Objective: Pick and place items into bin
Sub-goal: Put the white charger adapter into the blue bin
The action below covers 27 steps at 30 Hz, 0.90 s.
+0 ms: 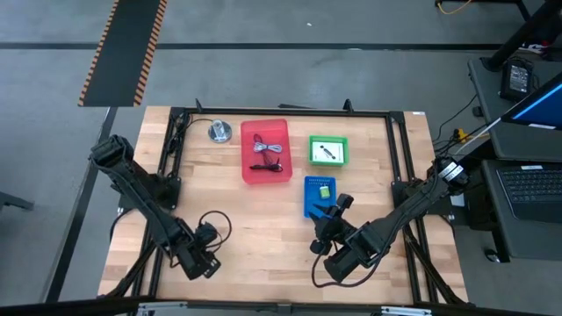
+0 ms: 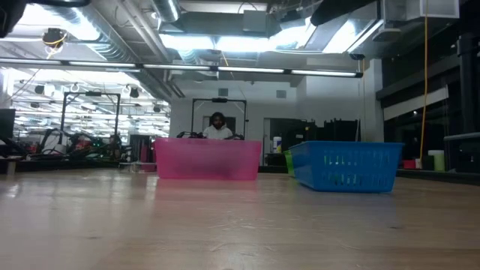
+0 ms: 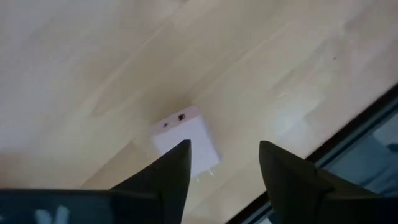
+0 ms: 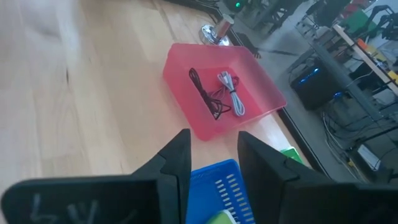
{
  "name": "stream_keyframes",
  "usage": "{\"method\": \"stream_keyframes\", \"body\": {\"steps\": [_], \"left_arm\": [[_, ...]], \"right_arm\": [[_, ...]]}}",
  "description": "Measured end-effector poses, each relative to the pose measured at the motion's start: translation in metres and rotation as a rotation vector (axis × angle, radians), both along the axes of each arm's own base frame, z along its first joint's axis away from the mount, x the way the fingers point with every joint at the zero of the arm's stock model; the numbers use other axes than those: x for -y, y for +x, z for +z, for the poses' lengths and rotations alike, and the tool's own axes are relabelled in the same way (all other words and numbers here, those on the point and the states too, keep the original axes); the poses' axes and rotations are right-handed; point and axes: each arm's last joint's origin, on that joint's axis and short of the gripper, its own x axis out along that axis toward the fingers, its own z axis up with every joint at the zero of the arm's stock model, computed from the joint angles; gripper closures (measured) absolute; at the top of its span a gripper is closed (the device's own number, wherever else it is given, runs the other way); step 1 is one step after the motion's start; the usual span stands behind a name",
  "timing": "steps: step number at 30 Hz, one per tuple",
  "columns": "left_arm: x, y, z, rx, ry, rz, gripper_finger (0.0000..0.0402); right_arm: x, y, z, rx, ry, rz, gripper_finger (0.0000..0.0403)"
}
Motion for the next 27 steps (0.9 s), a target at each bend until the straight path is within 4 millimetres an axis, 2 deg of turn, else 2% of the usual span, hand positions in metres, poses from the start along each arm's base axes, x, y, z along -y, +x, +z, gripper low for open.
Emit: {"method": "stream_keyframes", "body": {"steps": [4, 16, 27], "left_arm": [[0.005, -0.006, -0.006, -0.045, 0.017, 0.062, 0.0207], [0.017, -0.006, -0.036, -0.135, 0.083, 0.167, 0.0204], [0.02, -0.004, -0.045, -0.164, 0.097, 0.206, 0.0203]], "right_arm": [[0.0, 0.0, 0.0, -0.005, -0.006, 0.003, 0.0292], [0.006, -0.007, -0.026, -0.038, -0.026, -0.004, 0.0292], [0.006, -0.007, -0.027, -0.033, -0.024, -0.007, 0.0292]]}}
